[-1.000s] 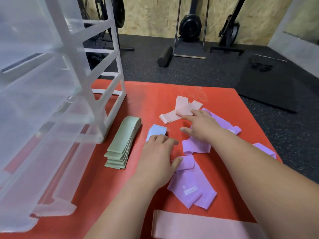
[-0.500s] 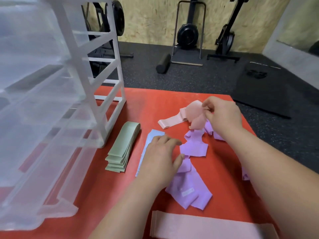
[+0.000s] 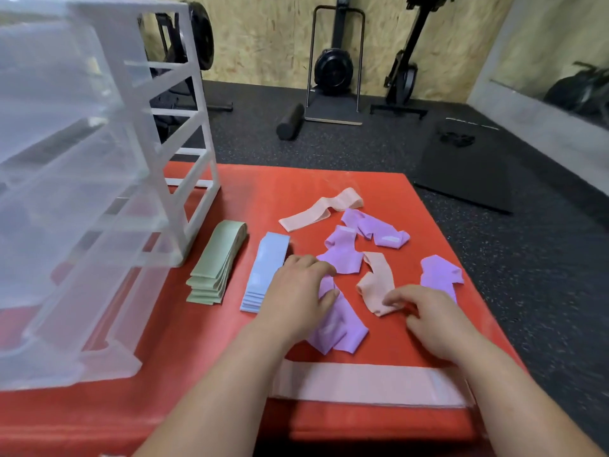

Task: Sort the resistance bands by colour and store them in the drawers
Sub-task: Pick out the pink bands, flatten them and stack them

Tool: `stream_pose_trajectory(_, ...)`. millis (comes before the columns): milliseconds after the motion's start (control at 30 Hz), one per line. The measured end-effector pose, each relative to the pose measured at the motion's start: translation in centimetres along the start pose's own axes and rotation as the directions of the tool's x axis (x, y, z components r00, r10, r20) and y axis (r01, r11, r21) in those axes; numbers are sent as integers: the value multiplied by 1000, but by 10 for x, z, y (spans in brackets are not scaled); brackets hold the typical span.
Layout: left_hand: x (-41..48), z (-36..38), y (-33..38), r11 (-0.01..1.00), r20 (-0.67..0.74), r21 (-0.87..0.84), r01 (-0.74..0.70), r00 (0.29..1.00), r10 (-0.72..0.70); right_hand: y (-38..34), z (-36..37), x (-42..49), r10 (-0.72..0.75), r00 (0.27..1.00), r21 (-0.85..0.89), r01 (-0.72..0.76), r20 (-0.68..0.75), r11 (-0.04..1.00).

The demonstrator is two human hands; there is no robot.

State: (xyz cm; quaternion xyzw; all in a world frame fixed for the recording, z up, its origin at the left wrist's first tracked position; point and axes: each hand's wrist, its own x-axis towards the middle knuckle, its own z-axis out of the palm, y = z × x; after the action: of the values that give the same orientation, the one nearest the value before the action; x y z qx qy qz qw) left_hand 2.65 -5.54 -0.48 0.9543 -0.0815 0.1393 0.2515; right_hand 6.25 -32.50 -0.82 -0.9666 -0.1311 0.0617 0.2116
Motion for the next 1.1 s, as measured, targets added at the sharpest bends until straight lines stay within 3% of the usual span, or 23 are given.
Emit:
stream_pose_trajectory(67,-2,2,3,1000,11,18,-8,1000,8,0,-1,-2,51,997,51,-47,-66,998)
stream_pose_trajectory(200,-4,9,8,1000,16,-1,-6,1000,6,-7,-3,10,93,939,90,-67,-332,994)
stream_pose_trajectory(267,-2,11,10,1000,22,7,-14,1000,14,-8,3,21,100,921,59,-83,-377,995)
stream_pose_trajectory(467,2,21,12,1000,48,-3,-2,999,2,-15,21,54,188,953,-201,-238,-238,950)
stream_pose_trajectory(567,5,25,10,1000,60,3,-2,998,2,-11,25,66,242,954,-200,-276,-177,940)
stream_pose_trajectory(800,16,30,9,1000,42,-29,8,999,-6,3,27,69,155,958,16,-156,-242,988)
stream_pose_trajectory(933,18,27,15,997,37,-59,44,998,-41,-4,18,66,32,921,55,-11,-389,998)
stream_pose_trajectory(1033,20,22,21,959,10,-223,174,984,-176,-18,6,54,-76,893,250,205,-443,946)
stream_pose_trajectory(1100,22,18,25,875,50,-388,290,955,-294,-28,-1,43,-168,886,322,326,-433,889)
